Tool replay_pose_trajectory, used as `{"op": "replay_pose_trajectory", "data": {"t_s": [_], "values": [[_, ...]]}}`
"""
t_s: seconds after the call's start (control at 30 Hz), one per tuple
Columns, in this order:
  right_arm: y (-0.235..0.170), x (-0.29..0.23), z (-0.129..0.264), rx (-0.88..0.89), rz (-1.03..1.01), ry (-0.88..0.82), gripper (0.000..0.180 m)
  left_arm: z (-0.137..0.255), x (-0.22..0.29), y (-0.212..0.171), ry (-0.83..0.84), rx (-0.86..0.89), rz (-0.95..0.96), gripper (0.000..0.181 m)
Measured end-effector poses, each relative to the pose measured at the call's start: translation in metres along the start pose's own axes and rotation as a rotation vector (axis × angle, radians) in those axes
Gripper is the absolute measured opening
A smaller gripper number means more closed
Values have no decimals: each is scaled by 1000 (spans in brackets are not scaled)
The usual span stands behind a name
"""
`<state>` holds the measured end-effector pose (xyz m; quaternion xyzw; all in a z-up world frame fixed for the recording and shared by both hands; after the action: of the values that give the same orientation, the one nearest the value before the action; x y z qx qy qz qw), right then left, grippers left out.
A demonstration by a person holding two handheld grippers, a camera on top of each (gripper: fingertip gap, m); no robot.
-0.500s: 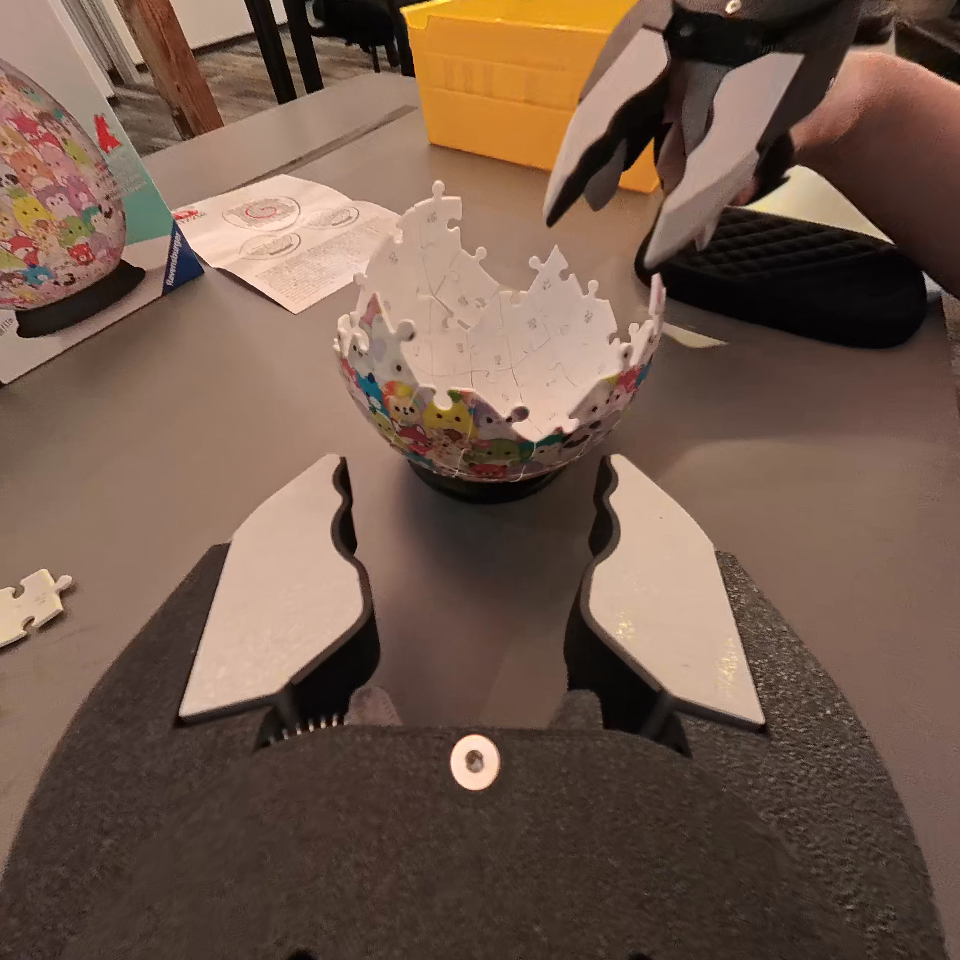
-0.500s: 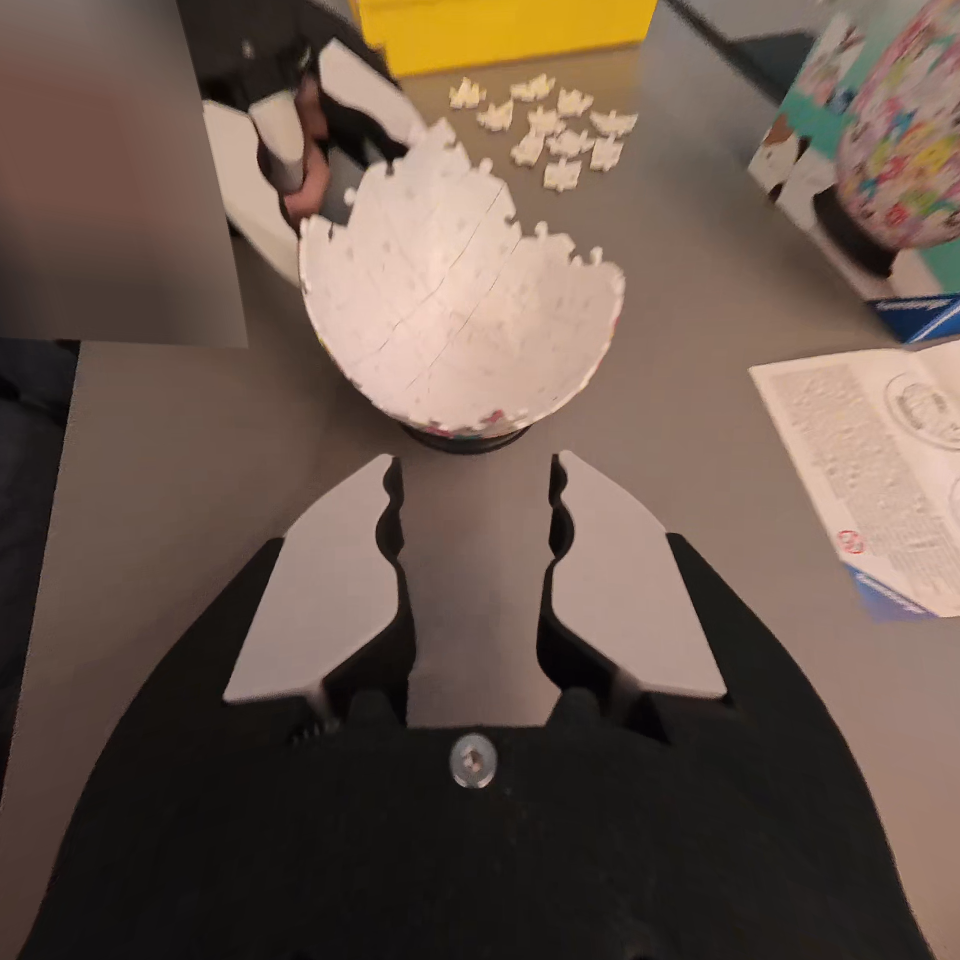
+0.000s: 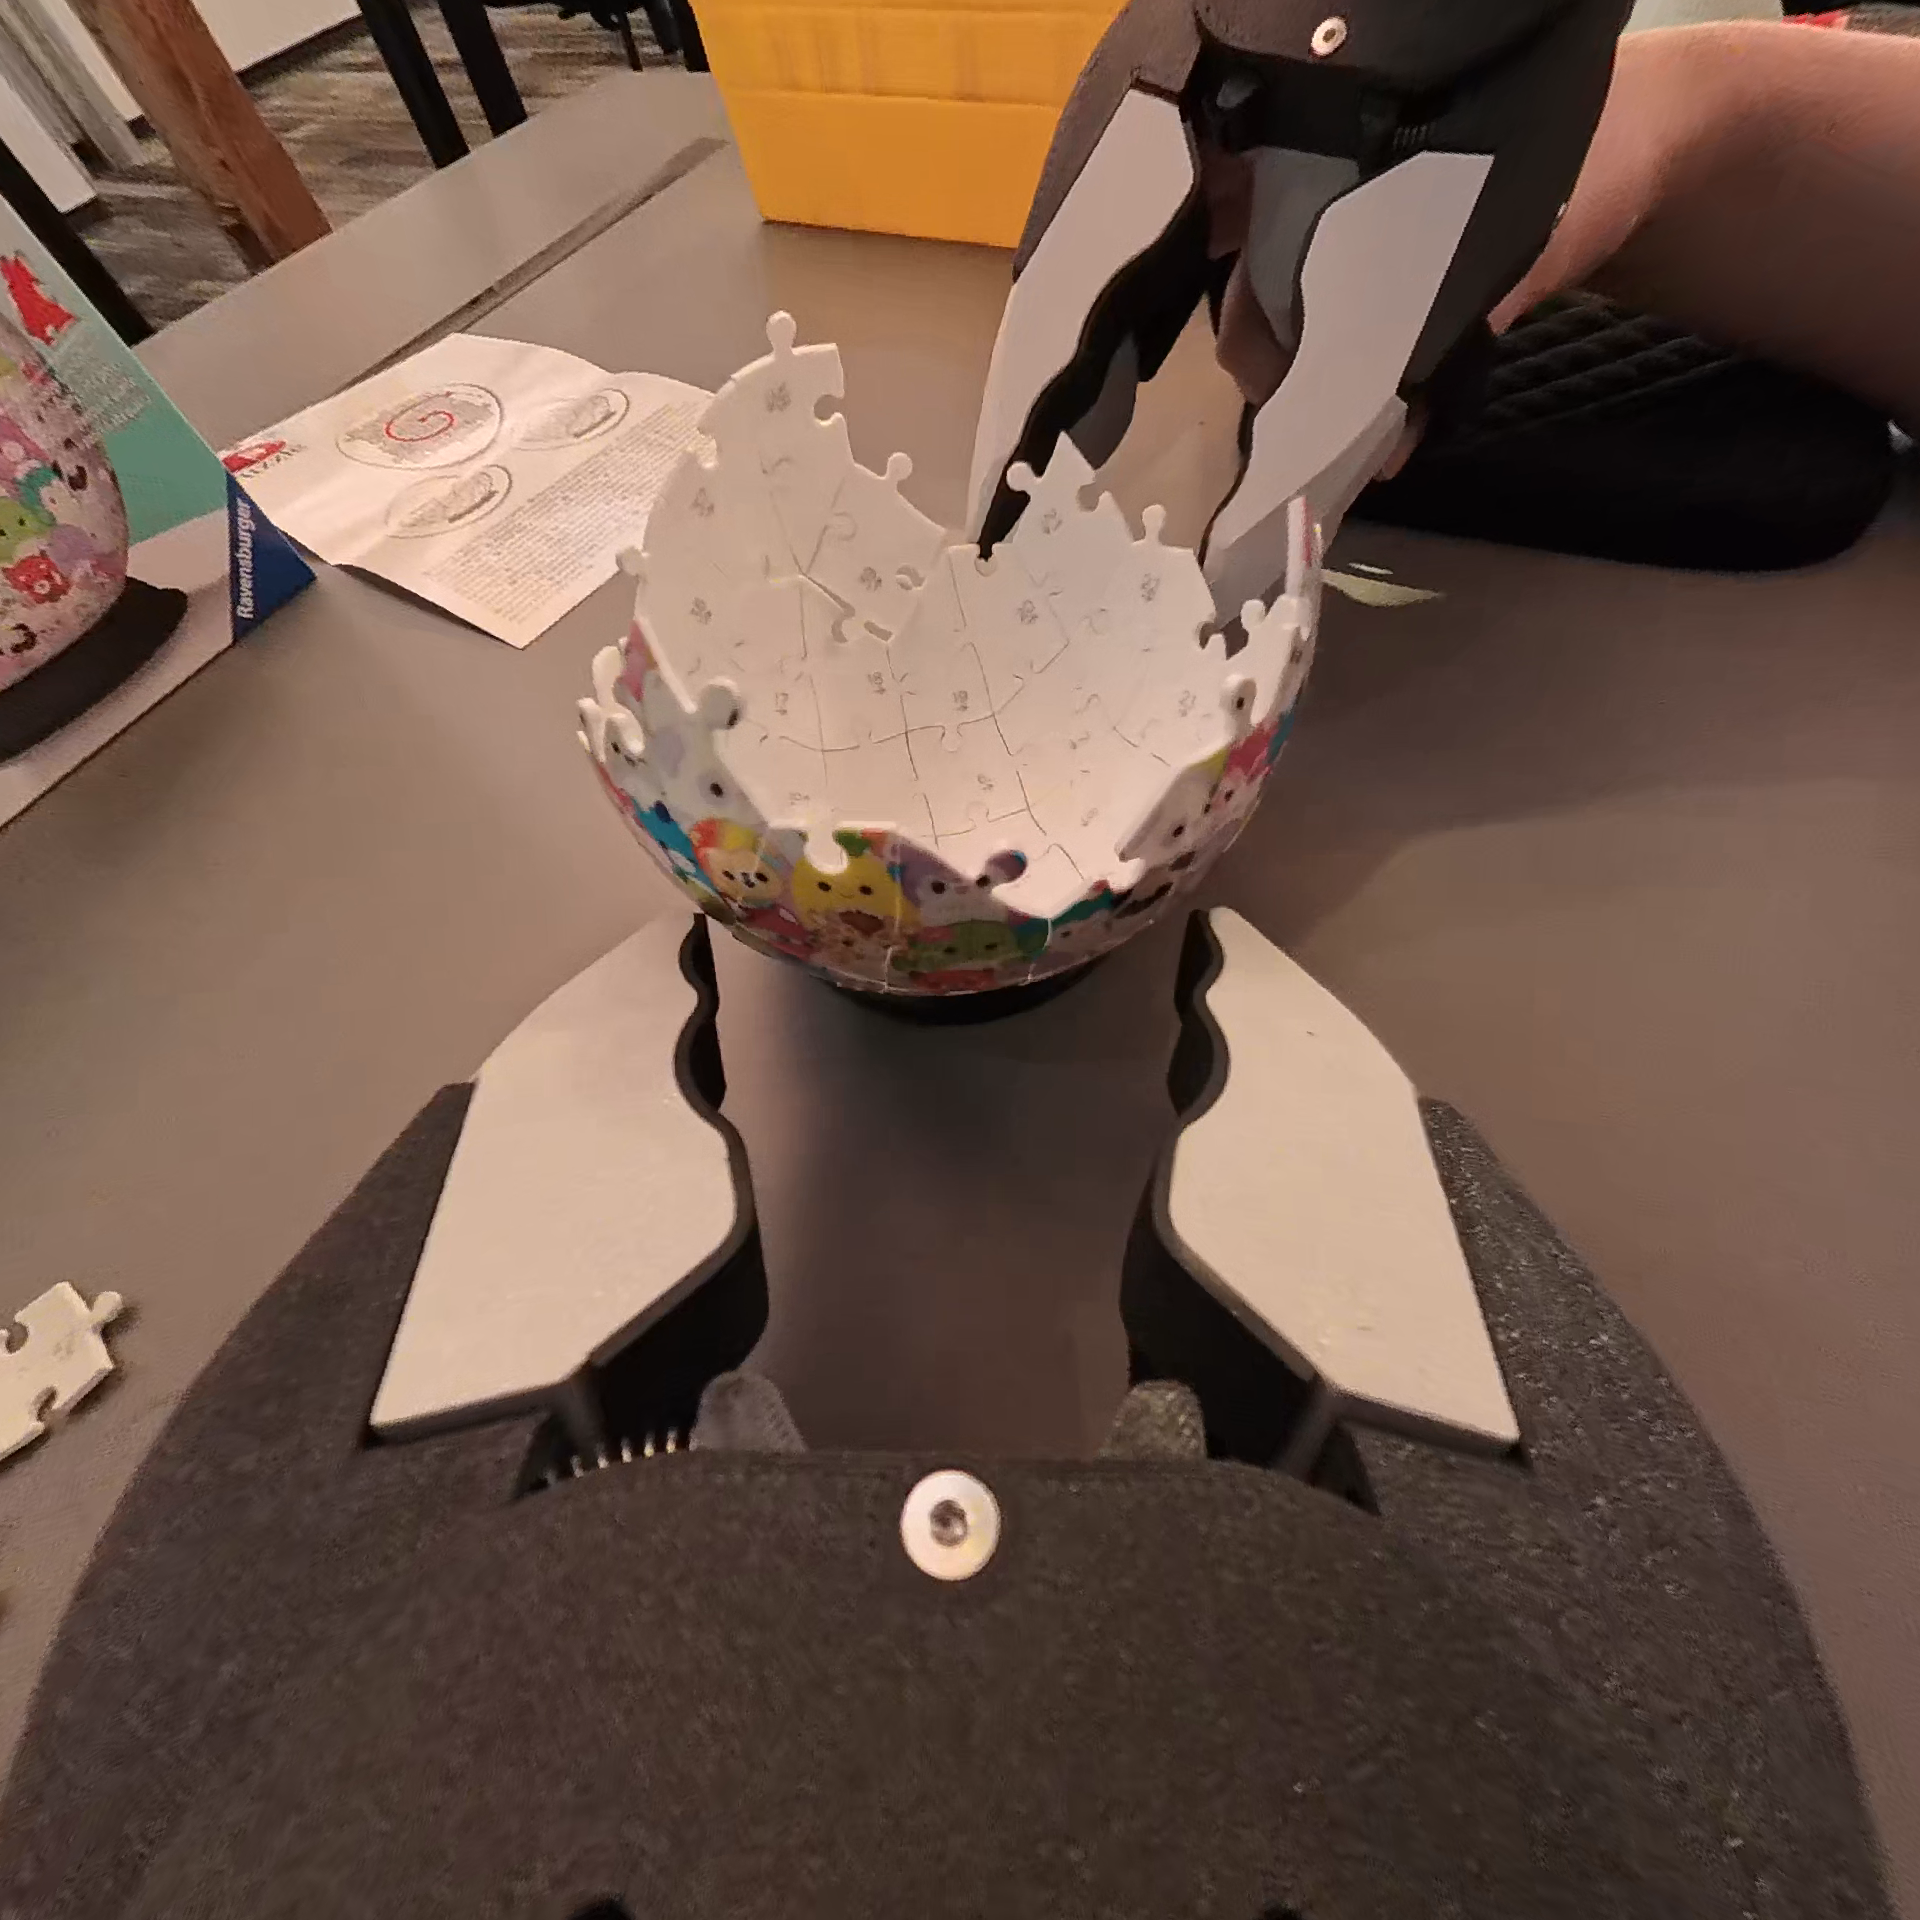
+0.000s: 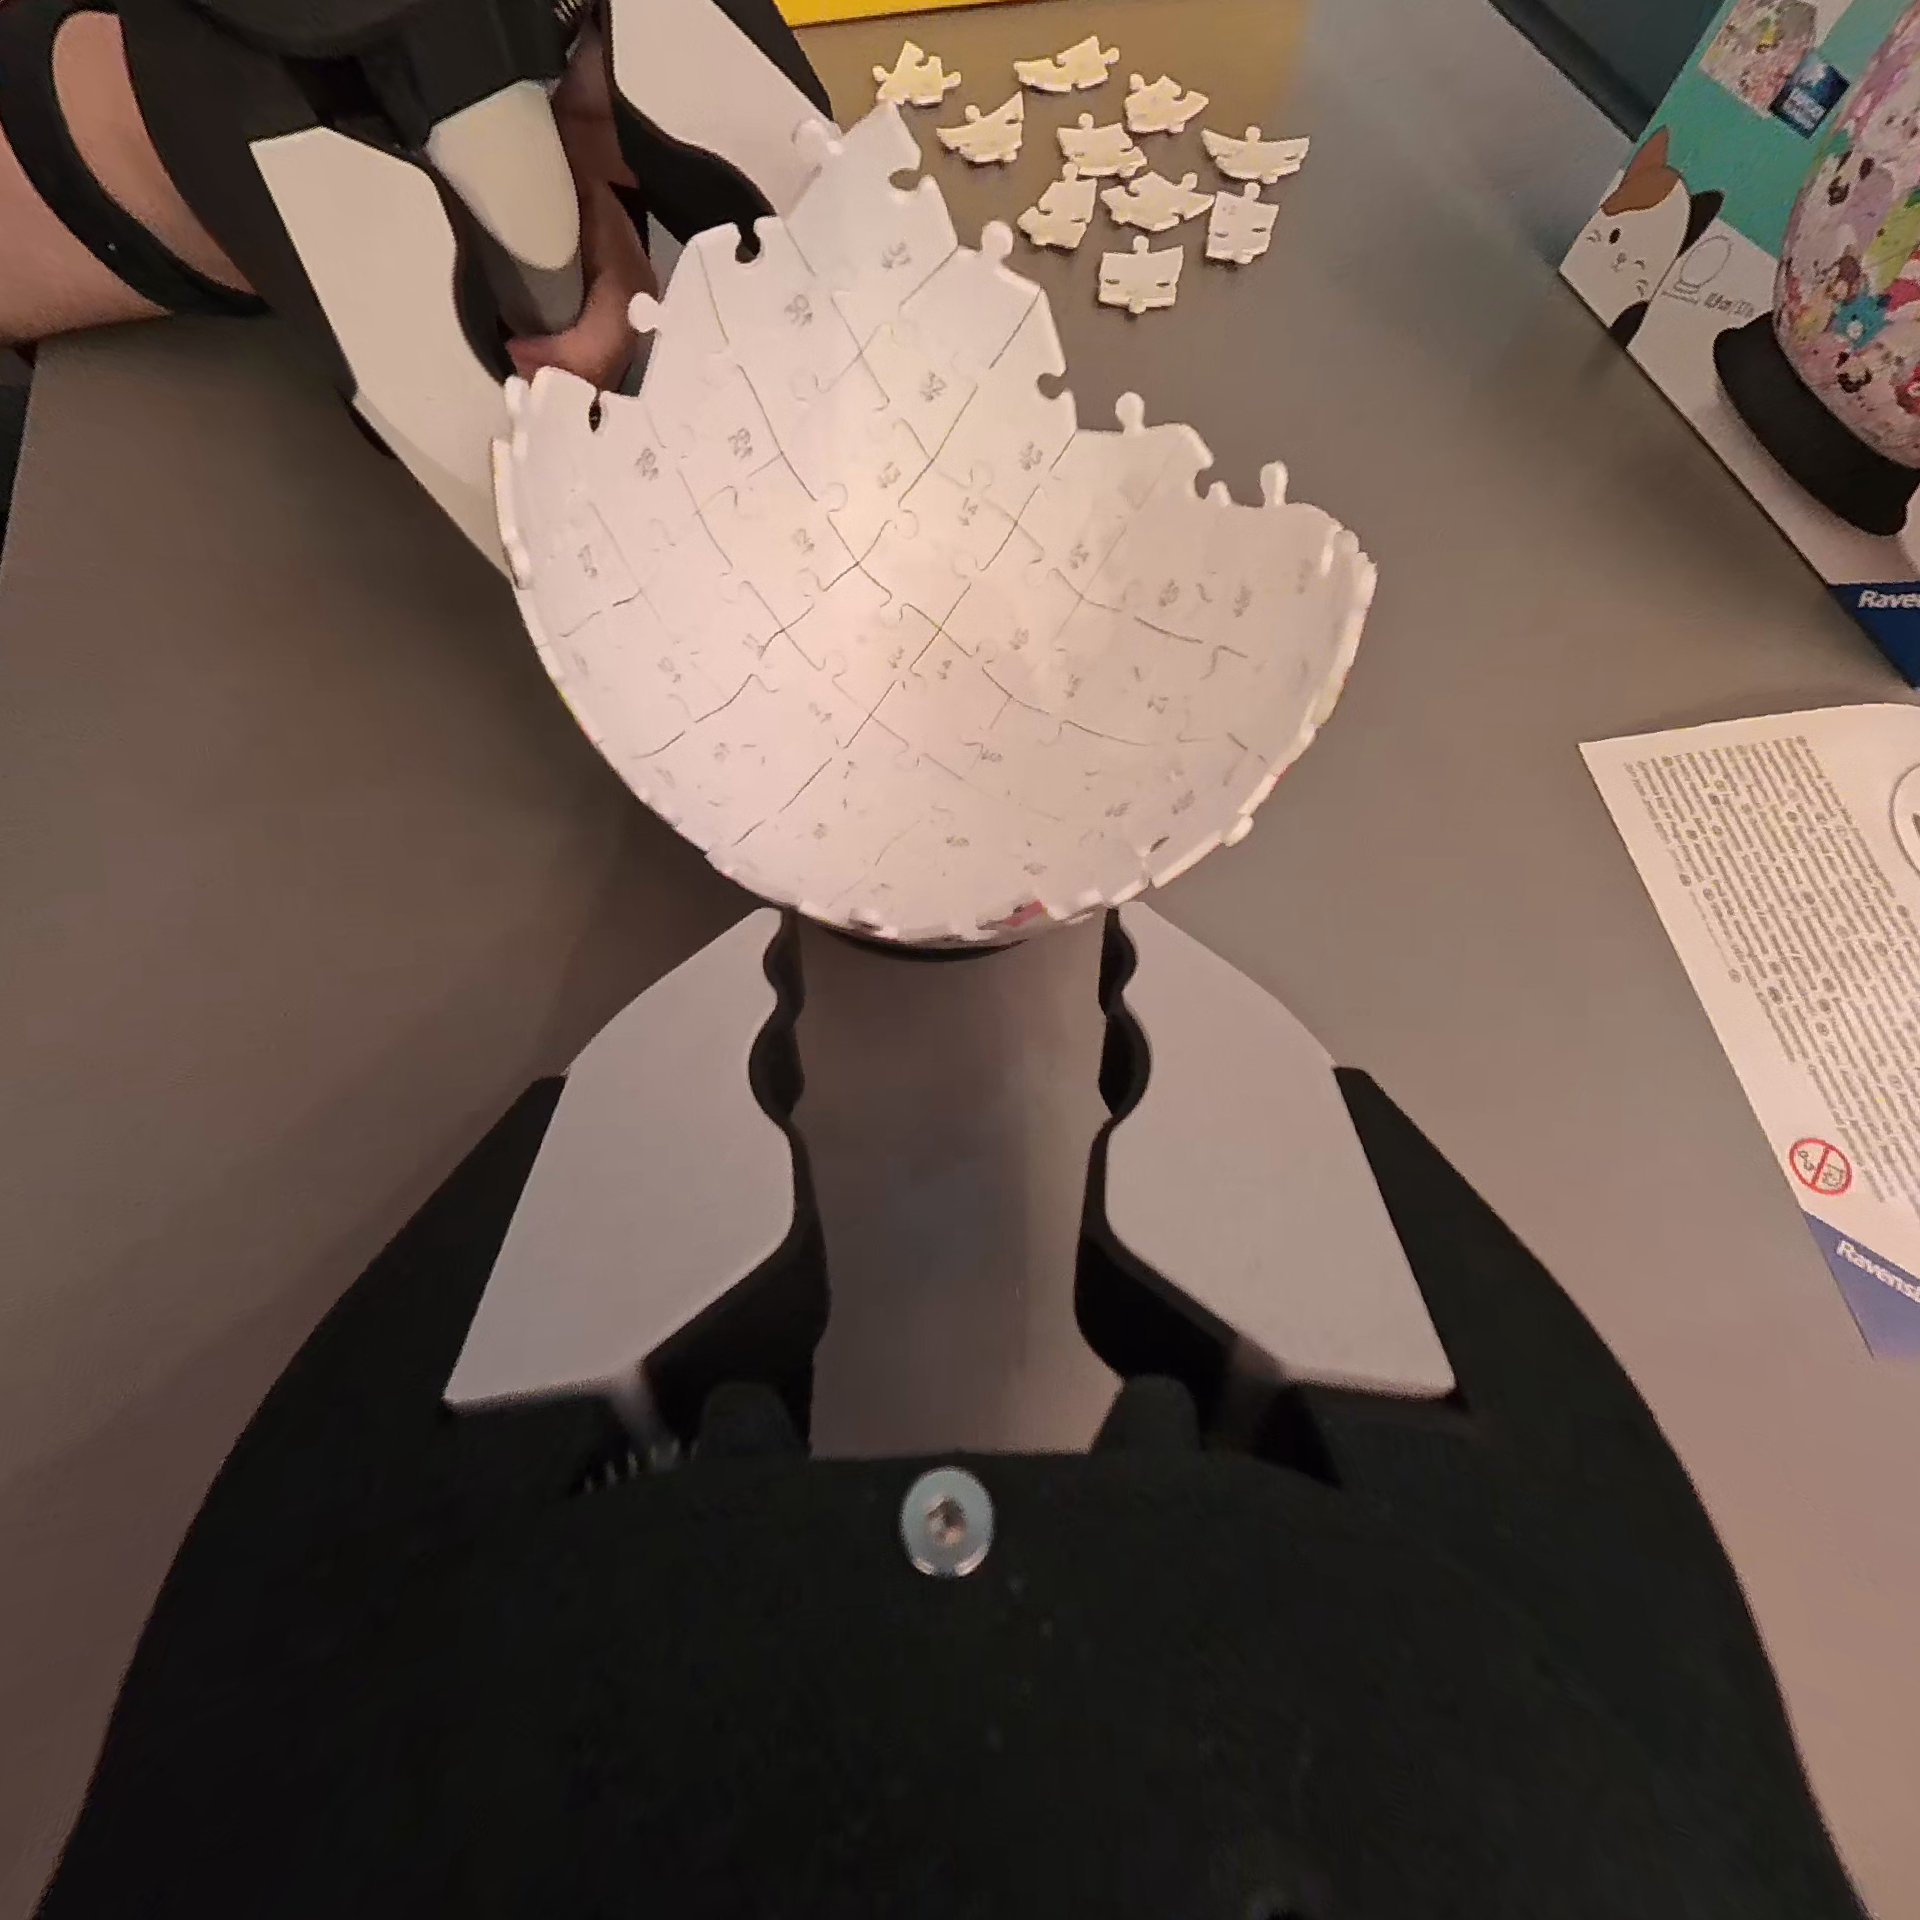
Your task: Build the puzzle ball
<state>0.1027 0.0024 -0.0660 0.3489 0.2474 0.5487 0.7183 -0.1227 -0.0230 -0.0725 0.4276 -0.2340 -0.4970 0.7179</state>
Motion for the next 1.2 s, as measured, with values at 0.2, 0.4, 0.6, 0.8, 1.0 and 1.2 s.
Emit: {"op": "replay_pose_trajectory", "data": {"t_s": [0.2, 0.4, 0.6, 0.8, 1.0, 1.2], "values": [[-1, -1, -4, -23, -15, -22, 57, -1, 0, 0, 17, -12, 3, 83], [0, -3, -6, -15, -18, -17, 57, -2, 1, 0, 37, -18, -11, 84], [3, -8, -5, 24, -35, 3, 57, 5, 4, -2, 31, -1, 7, 83], [11, -19, -11, 58, -41, 45, 57, 22, 10, -9, 50, 13, 23, 82], [27, -29, -17, 59, -17, 65, 57, 43, 16, -9, 106, 8, 4, 83], [54, -44, -28, 59, 9, 99, 57, 77, 20, -14, 153, 15, 17, 84]]}}
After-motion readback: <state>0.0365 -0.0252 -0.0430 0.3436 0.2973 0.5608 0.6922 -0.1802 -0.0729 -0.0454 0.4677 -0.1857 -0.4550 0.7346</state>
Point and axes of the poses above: each gripper's, where its closed fingertips meet, z back along the fingers, y out of its top, x = y × z across the jaws, the point moved 9 cm from there along z, back along the fingers, and after that the axes turned 5 degrees about -x, right-handed, at the moved point
